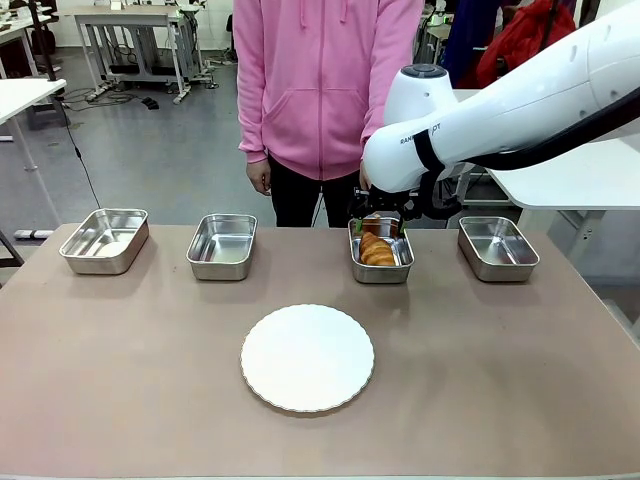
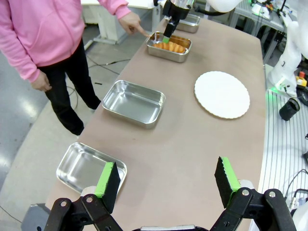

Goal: Place the bread in the container.
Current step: Place the Butter Roll into the Airtight Container indicated by the human.

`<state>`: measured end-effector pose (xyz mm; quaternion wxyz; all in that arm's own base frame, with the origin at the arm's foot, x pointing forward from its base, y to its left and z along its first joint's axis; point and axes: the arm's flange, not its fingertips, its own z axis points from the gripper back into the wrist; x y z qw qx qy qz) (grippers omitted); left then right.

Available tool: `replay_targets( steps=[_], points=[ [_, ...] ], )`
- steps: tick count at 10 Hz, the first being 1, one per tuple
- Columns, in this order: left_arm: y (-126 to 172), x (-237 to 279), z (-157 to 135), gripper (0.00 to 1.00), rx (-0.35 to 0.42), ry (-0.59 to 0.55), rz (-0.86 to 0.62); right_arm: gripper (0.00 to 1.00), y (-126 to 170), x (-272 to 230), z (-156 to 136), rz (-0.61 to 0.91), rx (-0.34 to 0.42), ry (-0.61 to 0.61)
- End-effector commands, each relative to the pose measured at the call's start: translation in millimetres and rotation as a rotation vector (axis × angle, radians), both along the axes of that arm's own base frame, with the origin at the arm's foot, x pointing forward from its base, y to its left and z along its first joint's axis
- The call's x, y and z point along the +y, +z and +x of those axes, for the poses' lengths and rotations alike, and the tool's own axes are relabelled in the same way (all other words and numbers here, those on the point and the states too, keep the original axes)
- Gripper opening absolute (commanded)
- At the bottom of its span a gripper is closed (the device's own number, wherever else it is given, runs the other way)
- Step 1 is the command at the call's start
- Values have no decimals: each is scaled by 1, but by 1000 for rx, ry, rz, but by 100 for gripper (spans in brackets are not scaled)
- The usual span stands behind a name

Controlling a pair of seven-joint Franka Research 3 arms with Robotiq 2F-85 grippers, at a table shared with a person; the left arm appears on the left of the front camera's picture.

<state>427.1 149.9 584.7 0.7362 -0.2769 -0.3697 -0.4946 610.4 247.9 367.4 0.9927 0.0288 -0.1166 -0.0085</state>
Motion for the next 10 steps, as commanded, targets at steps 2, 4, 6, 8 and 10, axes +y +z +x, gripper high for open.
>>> replay_targets(
  steps=[2,4,6,8,10],
  points=[
    [1,0,-1,100,-9,-11,-2,100,1,-1,0,-1,-1,-2],
    [1,0,-1,100,-9,-11,-2,100,13,-6,-16,37,-44,16],
    [1,0,-1,100,-9,-11,-2,100,43,-33,-56,56,-138,73],
    [1,0,-1,100,-9,-11,-2,100,63,-65,-104,102,-211,152],
    [1,0,-1,100,-9,-11,-2,100,74,-83,-157,98,-277,206]
  ],
)
